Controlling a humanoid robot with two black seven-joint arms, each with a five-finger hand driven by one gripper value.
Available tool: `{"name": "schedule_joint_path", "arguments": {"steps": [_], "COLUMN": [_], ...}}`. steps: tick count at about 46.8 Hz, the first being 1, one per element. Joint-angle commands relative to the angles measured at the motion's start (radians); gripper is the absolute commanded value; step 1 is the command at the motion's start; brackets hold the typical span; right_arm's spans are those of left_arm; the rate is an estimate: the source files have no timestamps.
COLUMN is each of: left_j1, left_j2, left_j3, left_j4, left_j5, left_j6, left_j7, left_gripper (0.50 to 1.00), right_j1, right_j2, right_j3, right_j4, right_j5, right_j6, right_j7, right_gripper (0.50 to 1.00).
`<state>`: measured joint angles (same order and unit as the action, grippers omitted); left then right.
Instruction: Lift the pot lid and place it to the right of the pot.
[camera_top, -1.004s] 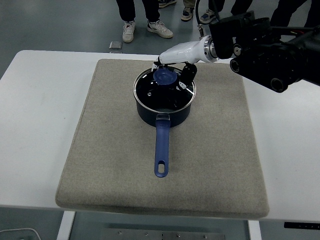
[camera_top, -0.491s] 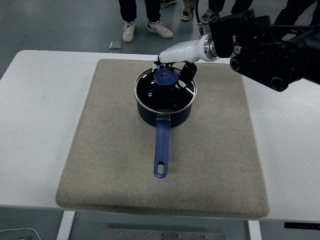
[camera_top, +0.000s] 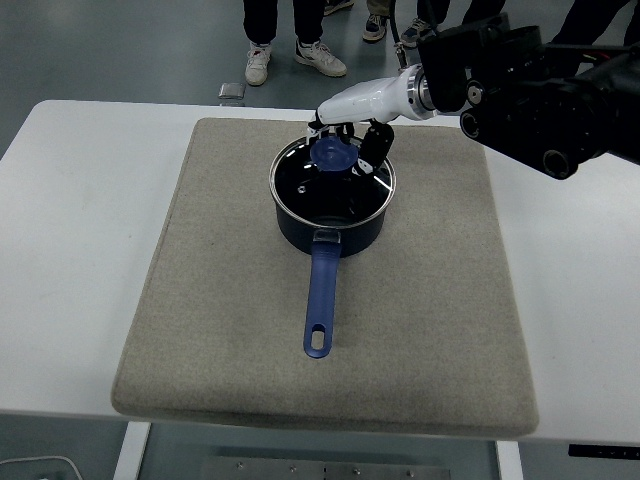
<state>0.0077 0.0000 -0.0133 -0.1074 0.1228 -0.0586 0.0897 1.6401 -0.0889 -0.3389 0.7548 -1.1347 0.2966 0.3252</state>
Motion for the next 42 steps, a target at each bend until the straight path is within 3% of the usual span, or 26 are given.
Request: {"name": "schedule_joint_path", "arguments": {"steps": [1, 15, 42], "left_j1": [0.000, 0.000, 0.000], "left_j2": [0.000, 0.000, 0.000], "left_j3": [-0.001, -0.001, -0.001], "left_j4": [0.000, 0.000, 0.000], "left_j5": [0.000, 0.000, 0.000], "left_j6": [0.000, -0.001, -0.001], "left_j7": [0.001, 0.001, -0.001], "left_gripper": [1.000, 1.000, 1.000], "right_j1": [0.000, 0.014, 0.063], "right_j2": [0.000, 0.000, -0.044], "right_j3": [0.000, 0.001, 0.003], "right_j4": [0.000, 0.000, 0.000], "right_j5": [0.000, 0.013, 0.064], "right_j6": [0.001, 0.021, 0.059], "right_j7": [0.000, -0.002, -0.003], "right_gripper": [0.578, 0.500, 0.500]}}
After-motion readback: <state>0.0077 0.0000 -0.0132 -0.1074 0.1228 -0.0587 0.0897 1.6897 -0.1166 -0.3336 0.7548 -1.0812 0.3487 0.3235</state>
